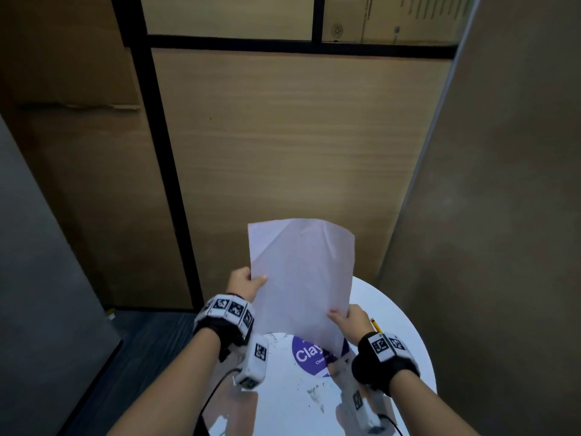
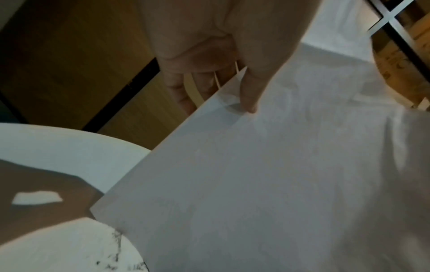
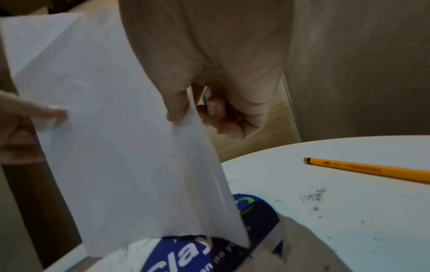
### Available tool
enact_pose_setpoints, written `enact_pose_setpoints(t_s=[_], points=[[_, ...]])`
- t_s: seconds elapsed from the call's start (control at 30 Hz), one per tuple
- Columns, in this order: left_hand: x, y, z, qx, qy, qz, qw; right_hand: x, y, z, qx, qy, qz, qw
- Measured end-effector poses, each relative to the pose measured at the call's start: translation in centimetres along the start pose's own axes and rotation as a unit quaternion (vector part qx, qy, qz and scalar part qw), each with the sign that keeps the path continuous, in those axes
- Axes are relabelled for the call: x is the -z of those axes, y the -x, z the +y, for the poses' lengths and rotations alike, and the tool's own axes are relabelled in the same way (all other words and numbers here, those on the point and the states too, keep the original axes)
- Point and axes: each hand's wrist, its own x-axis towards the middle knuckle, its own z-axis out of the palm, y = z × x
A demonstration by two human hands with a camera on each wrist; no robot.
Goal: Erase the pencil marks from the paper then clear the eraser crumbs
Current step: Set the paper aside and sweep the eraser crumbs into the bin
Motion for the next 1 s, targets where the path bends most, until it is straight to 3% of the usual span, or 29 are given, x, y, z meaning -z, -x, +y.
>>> enact_pose_setpoints(t_s=[0.2,0.3,0.4,0.5,0.63,0.77,0.9,1.0], points=[[-0.4,0.1,1.3,-0.006,0.059,0.027,0.998,1.5,-0.2,-2.1,0.058,-0.12,0.023,0.991],[-0.3,-0.1,2.0,-0.024,0.045,-0.019,0.998,2.5,-0.4,-3.8,0.053,-0.21,0.024,0.976],[-0.4,-0.3,1.7,0.017,0.003,-0.04,0.999,3.4,-1.3,-4.8,0.043,-0.289,0.018,0.956],[-1.0,0.0,1.7,0.069,0.012,-0.028,0.997,4.1,-1.9,-5.3,0.026,-0.276,0.036,0.96],[-1.6,-0.2,1.7,0.12,0.013,0.011,0.993,3.9,-2.0,-4.6,-0.011,-0.23,0.007,0.973],[-2.0,-1.4,1.2,0.142,0.006,0.033,0.989,2.9,-1.9,-2.9,-0.038,-0.226,-0.006,0.973],[-2.7,-1.7,0.8,0.172,0.005,0.062,0.983,2.6,-1.6,-1.7,-0.06,-0.216,0.045,0.973],[-3.6,-1.6,0.5,0.183,-0.021,0.061,0.981,2.2,-1.3,-1.1,-0.111,-0.264,0.065,0.956]])
